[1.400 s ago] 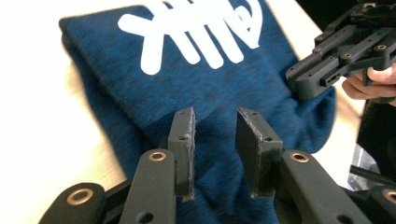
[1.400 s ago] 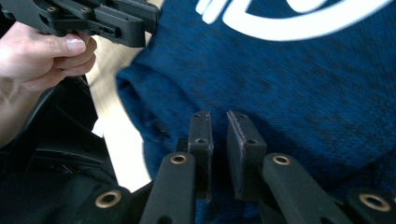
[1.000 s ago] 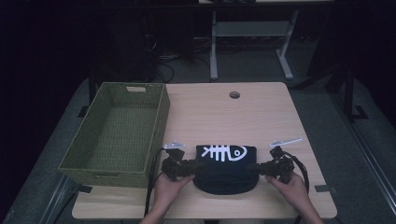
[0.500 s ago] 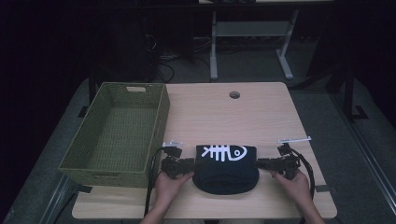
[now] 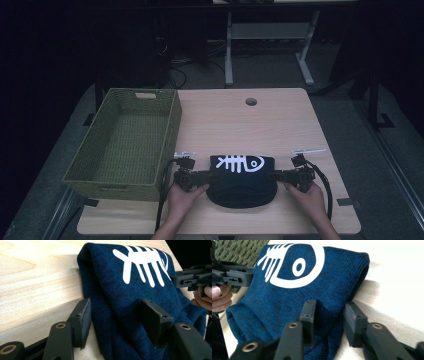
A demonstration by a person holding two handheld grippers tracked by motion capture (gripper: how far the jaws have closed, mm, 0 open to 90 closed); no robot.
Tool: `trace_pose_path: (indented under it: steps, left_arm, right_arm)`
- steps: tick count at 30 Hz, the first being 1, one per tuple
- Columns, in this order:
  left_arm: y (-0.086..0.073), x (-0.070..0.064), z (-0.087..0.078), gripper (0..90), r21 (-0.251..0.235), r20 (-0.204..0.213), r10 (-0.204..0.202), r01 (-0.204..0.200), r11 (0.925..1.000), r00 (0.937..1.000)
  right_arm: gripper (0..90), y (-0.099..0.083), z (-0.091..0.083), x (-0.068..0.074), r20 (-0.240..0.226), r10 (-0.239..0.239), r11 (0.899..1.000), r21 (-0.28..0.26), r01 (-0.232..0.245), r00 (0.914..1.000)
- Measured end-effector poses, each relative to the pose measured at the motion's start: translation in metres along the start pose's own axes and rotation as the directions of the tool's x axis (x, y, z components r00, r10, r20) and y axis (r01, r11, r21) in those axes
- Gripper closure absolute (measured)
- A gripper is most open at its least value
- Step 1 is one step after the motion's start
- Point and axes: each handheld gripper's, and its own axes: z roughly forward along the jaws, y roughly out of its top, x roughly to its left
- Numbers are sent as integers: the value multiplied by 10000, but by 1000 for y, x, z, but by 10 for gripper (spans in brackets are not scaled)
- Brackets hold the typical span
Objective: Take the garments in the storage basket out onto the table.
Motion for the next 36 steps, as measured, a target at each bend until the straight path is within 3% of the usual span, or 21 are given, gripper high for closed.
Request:
trace_pose_path:
  steps: [6,7,10,14,24,36]
  left_arm:
    - [0,-2,4,595,18,59,236,-237,9997,9997]
    - [0,-4,4,595,-56,12,416,-416,9991,9991]
    - [-1,-6,4,709,-73,1,681,-681,9976,9977]
    - [0,-6,4,764,-39,80,681,-681,9977,9976]
    - [8,-13,0,798,-136,331,816,-812,9966,9961]
    - [35,-36,-22,797,-540,405,1218,-1196,9914,9917]
  right_arm:
    - [717,0,1,0,-90,-9,9999,105,10,10000]
    - [731,0,1,0,-116,-6,10000,93,7,9999]
    - [777,-1,-1,1,-150,-107,9999,-39,107,9998]
    - [786,-1,-2,2,-187,-130,9999,-80,128,9997]
    - [797,1,-13,2,-575,97,9993,-369,-118,9983]
    - [796,21,-38,18,-679,-122,9961,-882,61,9976]
